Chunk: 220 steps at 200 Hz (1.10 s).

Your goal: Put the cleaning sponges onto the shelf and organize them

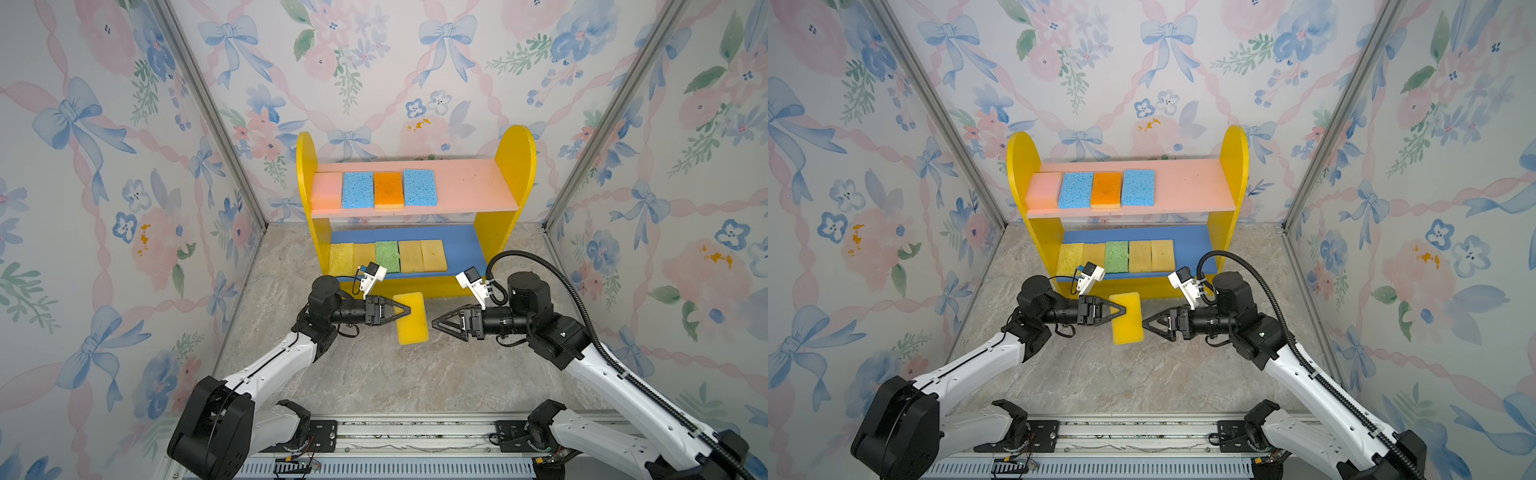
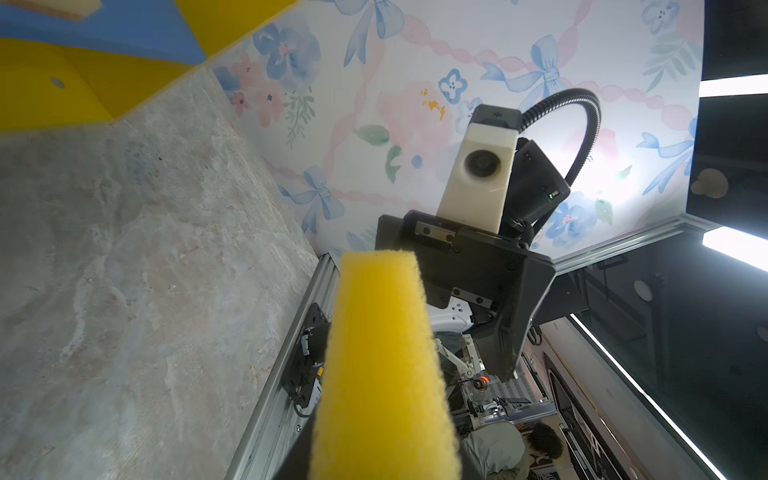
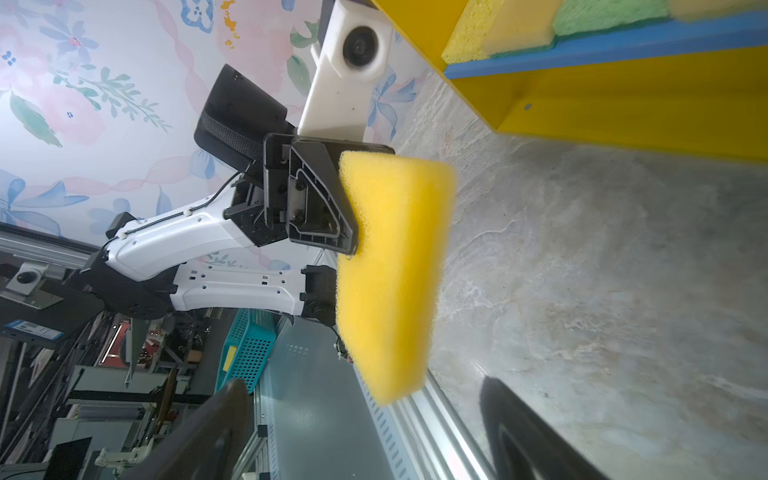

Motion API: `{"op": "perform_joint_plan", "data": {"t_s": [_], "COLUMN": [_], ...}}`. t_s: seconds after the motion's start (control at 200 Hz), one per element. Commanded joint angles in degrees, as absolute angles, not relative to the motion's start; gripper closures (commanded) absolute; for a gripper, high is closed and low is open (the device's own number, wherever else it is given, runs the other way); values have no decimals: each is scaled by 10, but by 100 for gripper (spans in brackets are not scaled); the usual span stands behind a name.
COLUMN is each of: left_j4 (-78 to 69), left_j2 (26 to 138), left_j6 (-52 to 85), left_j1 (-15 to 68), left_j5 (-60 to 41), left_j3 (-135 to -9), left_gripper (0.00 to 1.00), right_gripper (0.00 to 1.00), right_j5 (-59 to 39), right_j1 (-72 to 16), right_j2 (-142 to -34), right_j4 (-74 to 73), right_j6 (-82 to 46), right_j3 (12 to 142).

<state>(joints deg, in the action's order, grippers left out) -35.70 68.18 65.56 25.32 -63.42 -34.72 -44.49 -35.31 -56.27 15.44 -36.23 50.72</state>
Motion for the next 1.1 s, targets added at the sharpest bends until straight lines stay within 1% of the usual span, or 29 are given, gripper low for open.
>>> {"op": "perform_joint_plan", "data": {"t_s": [0.0, 0.08, 0.245, 0.36, 0.72, 0.815, 1.035, 1.065, 1.095], "left_j4": [-357, -358, -359, -359, -359, -359, -359, -359, -359], "left_j2": [664, 664, 665, 667, 666, 666, 662, 660, 660], "left_j6": [644, 644, 643, 643, 644, 644, 647, 647, 647], "left_j1": [253, 253, 253, 252, 247, 244, 233, 233, 233], "left_j5": [-654, -653, -651, -648, -637, -636, -638, -639, -638], "left_j3": [-350, -352, -357, -358, -361, -359, -358, -357, -357], "left_gripper": [68, 69, 75, 76, 78, 78, 79, 79, 79], "right_gripper": [14, 18, 23, 28, 43, 45, 46, 47, 50], "right_j5": [-472, -475, -476, -475, -465, -465, -460, -460, -460], "right_j1": [-374, -383, -398, -411, -422, -423, -423, -423, -423], "right_j2": [-582, -598, -611, -616, -613, -612, -613, -612, -612], "right_j4": [94, 81, 39, 4, -1, -9, -4, -4, -4], "right_j6": [-384, -390, -414, -435, -443, -450, -452, -453, -453], "right_j3": [495, 493, 476, 462, 449, 445, 441, 441, 441]}}
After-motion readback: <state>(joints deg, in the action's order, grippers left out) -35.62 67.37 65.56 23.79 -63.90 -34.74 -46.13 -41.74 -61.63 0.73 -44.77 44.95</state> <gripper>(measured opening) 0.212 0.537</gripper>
